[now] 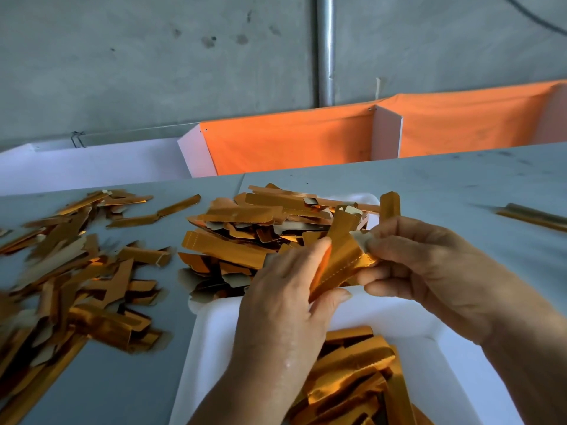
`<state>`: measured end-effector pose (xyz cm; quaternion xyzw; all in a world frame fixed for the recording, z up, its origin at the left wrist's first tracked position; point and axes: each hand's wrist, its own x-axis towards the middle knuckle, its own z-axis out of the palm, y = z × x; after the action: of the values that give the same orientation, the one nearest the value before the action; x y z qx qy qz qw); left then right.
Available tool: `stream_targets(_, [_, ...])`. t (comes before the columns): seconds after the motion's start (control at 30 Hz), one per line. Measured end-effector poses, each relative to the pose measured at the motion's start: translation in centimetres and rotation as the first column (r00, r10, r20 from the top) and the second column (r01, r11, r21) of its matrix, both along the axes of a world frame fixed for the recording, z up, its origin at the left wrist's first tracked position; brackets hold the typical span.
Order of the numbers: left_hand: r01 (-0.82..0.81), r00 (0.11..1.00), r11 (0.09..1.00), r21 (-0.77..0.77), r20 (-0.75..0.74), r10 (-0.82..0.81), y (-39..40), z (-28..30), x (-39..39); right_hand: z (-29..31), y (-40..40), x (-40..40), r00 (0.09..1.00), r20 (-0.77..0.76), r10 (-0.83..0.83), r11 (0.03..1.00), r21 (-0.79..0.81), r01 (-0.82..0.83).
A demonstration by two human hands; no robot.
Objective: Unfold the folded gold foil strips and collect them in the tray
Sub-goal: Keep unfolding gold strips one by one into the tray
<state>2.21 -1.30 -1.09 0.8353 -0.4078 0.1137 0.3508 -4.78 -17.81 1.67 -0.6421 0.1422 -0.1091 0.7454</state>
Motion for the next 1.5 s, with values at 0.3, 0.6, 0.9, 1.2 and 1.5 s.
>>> stream_targets(0.3, [0.096, 0.995, 0.989, -0.108, 0.013, -0.095, 0.1, 0.1, 0.2, 0.5, -0.5, -0.3, 0.975, -0.018, 0.222, 0.957, 0.196, -0.214])
stream_targets(0.6, [0.108, 0.928, 0.991, 0.081, 0.348, -0.13, 0.3, 0.7, 0.1, 0.2, -1.8, -0.5, 0.91, -0.14, 0.391, 0.909, 0.215, -0.358])
stream_targets(0.9, [0.029, 0.9, 0.965, 0.259, 0.413, -0.138, 0.0, 0.8, 0.1, 0.0, -1.6, -0.3, 0.957, -0.232, 0.172, 0.934, -0.271, -0.233])
stream_targets(1.2, [0.127, 0.973, 0.992, -0.016, 0.198, -0.122, 0.3, 0.8, -0.2, -0.4, -1.1, 0.1, 0.926, -0.135, 0.352, 0.931, 0.157, -0.331])
stream_targets(1.5, [0.187, 0.976, 0.97, -0.154, 0.141, -0.165, 0.4, 0.7, -0.2, -0.2, -1.5, 0.0, 0.93, 0.003, 0.369, 0.888, 0.296, -0.353])
